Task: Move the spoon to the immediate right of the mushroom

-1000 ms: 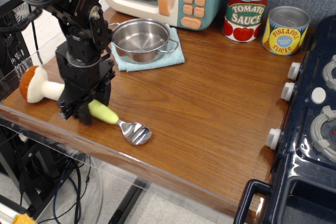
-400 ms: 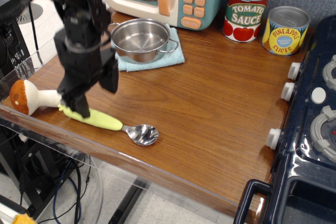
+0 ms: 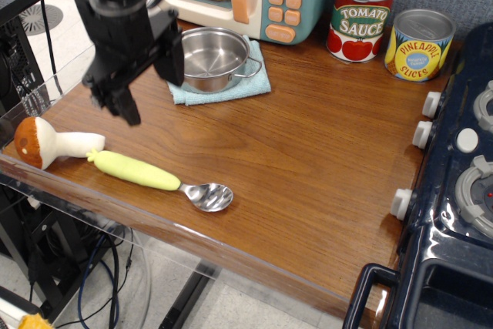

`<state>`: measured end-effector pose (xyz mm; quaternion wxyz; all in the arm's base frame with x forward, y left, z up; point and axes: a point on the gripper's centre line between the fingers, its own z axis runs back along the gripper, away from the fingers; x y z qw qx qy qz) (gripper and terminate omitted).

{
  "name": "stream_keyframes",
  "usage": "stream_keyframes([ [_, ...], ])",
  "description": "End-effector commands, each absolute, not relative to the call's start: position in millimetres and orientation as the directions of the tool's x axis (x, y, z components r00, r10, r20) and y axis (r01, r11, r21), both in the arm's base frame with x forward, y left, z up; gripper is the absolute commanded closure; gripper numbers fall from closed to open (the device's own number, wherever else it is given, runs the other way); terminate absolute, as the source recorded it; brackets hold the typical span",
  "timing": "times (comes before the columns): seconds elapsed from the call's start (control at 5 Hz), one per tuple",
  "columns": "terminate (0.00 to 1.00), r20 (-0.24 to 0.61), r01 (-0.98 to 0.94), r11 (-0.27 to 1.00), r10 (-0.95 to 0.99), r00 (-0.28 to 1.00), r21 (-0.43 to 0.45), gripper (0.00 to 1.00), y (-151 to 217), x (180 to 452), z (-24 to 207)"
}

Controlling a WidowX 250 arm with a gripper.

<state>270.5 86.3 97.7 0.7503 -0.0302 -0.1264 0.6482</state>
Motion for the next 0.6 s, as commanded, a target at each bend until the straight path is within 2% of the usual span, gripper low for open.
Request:
stream_keyframes([
  [0.0, 0.0, 0.173, -0.954, 0.159, 0.978, 0.117, -0.253, 0.0, 80.0, 266.4, 115.0],
  [0.2, 0.0, 0.173, -0.954, 0.159, 0.978, 0.117, -0.253, 0.0, 80.0, 266.4, 115.0],
  [0.4, 1.0, 0.173, -0.954, 0.159, 0.978, 0.117, -0.253, 0.0, 80.0, 266.4, 115.0],
])
